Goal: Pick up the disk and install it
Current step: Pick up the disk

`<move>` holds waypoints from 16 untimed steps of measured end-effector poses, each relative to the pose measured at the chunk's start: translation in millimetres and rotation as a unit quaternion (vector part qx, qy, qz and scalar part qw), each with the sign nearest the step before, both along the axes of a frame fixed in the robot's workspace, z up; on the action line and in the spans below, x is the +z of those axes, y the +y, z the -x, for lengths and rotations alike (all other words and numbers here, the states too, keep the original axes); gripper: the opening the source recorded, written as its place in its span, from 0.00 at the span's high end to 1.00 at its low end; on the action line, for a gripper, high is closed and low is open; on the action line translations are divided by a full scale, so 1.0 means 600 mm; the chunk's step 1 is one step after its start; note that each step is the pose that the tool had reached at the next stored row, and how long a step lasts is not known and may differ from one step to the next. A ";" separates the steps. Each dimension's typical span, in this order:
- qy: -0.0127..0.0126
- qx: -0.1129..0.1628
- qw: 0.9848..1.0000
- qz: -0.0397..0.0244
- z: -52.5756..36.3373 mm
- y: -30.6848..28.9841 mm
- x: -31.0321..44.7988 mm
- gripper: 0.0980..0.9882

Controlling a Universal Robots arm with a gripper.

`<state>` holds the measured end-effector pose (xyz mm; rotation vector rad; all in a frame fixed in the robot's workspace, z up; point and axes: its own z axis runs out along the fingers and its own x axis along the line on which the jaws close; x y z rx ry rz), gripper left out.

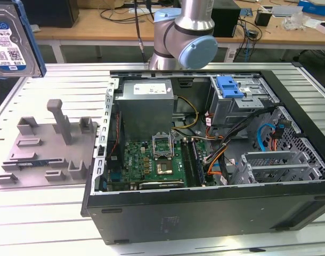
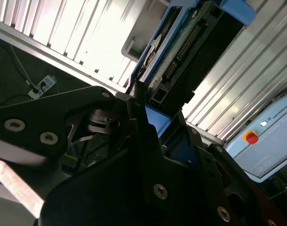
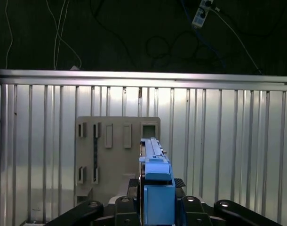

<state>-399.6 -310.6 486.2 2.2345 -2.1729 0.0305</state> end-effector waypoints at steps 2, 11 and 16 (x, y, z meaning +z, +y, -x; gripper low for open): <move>0.000 0.000 1.000 0.000 -0.022 -0.0055 0.006 0.70; 0.002 0.000 1.000 0.001 -0.072 -0.0351 0.014 0.70; 0.005 0.000 1.000 0.002 -0.099 -0.0531 0.017 0.70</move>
